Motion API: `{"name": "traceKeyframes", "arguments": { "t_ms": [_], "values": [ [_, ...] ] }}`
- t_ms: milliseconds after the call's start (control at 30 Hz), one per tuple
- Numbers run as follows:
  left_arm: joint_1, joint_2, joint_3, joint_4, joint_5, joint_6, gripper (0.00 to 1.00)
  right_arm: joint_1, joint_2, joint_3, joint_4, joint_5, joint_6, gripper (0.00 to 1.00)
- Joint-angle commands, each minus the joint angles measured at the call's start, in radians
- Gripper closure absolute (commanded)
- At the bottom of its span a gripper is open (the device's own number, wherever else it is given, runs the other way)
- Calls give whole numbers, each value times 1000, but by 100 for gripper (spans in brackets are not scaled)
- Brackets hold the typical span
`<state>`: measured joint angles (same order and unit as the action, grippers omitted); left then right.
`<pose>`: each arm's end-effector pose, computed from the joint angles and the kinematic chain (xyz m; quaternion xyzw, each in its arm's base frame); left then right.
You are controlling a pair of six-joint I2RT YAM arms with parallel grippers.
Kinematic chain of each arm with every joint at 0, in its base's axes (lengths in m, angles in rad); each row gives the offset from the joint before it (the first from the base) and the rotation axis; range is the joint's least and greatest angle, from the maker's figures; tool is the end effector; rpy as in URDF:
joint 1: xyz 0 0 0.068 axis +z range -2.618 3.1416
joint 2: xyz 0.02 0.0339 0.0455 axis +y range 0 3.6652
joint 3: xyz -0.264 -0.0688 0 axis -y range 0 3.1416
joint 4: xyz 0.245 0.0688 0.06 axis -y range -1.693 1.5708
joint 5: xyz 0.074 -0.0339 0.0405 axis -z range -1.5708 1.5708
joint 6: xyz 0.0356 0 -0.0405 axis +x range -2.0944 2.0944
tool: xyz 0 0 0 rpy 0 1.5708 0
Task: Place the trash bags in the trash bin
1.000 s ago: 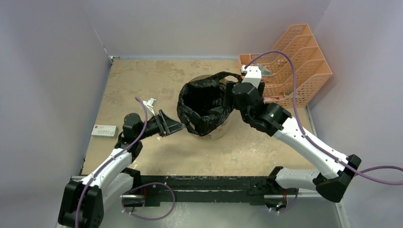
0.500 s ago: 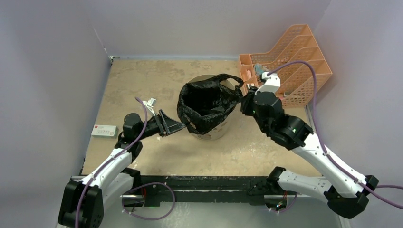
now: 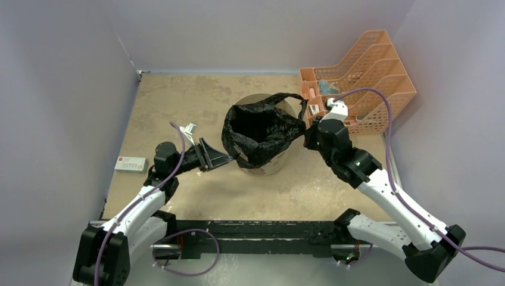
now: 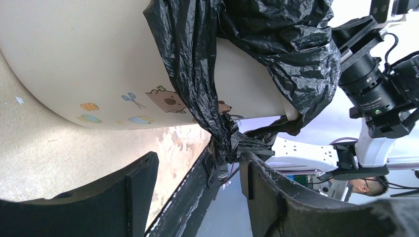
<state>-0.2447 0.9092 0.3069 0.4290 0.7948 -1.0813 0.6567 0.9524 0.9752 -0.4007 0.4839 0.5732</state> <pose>0.1793 -0.0710 0.2154 -0.0593 0.7462 -0.5986 0.2851 0.1753 0.1142 0.3552 0.1009 0.8082 0.1527 0.5598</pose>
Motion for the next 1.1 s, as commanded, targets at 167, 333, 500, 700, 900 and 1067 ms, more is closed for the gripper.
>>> {"name": "traceKeyframes", "arguments": {
  "t_ms": [167, 333, 500, 700, 900, 1067],
  "values": [
    [-5, 3, 13, 72, 17, 3, 39, -9, -28, -223, 283, -297, 153, 98],
    [-5, 24, 12, 95, 24, -1, 40, -9, -78, -271, 270, -230, 242, 78],
    [-5, 28, 12, 96, 24, 1, 40, -9, -205, -233, 188, -77, 259, 56],
    [-5, 19, 14, 72, 25, 19, 40, -10, -295, -125, 153, 13, 154, 41],
    [-5, 0, 19, 38, 17, 32, 39, -11, -83, 115, 93, -34, 80, 34],
    [-5, -33, 23, 0, 20, 40, 39, -17, 42, 208, 88, -140, 82, 33]
  ]
}}
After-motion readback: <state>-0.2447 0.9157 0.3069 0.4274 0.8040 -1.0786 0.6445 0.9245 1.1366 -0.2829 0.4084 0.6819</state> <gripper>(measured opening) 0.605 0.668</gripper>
